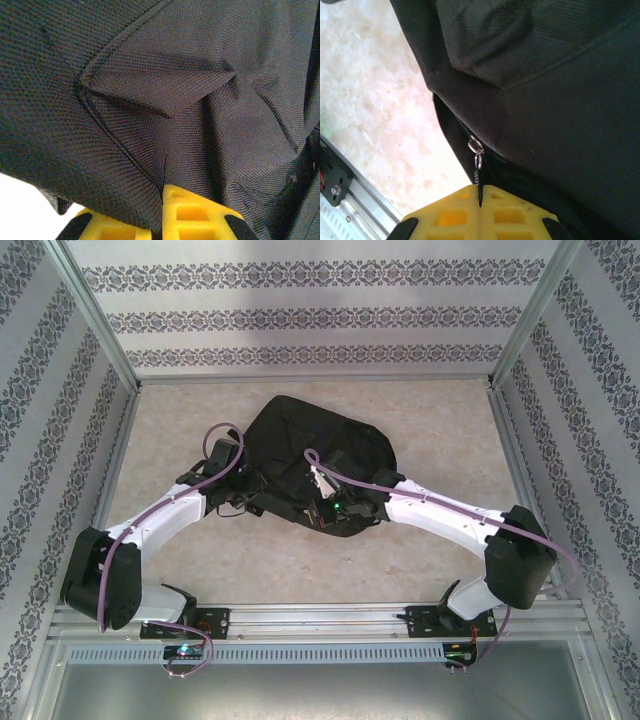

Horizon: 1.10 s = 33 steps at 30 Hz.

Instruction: Pack the student bag

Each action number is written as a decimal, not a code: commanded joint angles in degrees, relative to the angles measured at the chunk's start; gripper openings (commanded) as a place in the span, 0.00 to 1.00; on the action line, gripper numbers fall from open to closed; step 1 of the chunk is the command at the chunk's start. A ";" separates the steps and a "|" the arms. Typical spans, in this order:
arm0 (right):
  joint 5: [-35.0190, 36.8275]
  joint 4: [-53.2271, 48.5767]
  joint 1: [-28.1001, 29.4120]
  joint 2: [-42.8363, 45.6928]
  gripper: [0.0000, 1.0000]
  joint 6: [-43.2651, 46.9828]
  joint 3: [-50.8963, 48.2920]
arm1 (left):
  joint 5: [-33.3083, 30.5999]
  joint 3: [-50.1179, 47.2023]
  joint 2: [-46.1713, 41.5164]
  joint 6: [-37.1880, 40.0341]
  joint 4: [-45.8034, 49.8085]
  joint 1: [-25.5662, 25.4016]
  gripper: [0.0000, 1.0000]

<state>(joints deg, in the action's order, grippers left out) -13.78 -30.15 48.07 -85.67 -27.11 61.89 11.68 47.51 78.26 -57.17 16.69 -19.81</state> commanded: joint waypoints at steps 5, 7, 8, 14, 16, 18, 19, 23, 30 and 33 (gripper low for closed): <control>-0.14 -8.87 -1.30 2.64 0.00 2.58 -1.61 | -6.92 1.63 -2.76 3.54 2.18 2.03 0.04; -0.19 -10.12 -1.56 3.12 0.00 3.05 -1.63 | -7.09 1.65 -3.05 3.83 2.47 2.49 0.04; -0.19 -10.71 -1.66 3.38 0.00 3.24 -1.75 | -7.03 1.55 -3.11 3.90 2.48 2.68 0.03; -0.53 -14.83 -3.41 5.12 0.00 4.48 -2.43 | -6.41 1.07 -3.81 3.58 2.73 4.14 0.01; -0.24 -16.47 -4.27 5.57 0.00 5.05 -2.56 | -6.50 1.07 -4.21 3.73 2.91 4.41 0.01; 0.77 -18.28 -5.28 5.97 0.00 5.39 -2.35 | -6.83 1.03 -4.33 3.99 3.20 4.54 0.00; 1.17 -19.07 -5.93 6.33 0.00 5.55 -2.28 | -7.02 1.18 -4.37 4.13 3.48 4.63 0.00; 2.46 -21.58 -8.50 8.89 0.00 6.31 -1.75 | -7.57 1.23 -4.39 4.43 4.09 4.88 0.00; 7.25 -25.66 -11.78 11.83 0.00 8.00 -0.98 | -7.99 1.82 -4.20 4.91 4.75 5.16 0.00; -0.36 -22.07 -10.77 13.18 0.00 7.64 -2.28 | -7.50 2.95 -3.71 5.69 4.98 5.12 0.00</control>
<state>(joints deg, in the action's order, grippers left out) -11.31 -50.41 36.86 -74.56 -20.49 60.62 10.00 47.70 75.48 -54.00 20.16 -16.62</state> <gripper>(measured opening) 0.058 0.077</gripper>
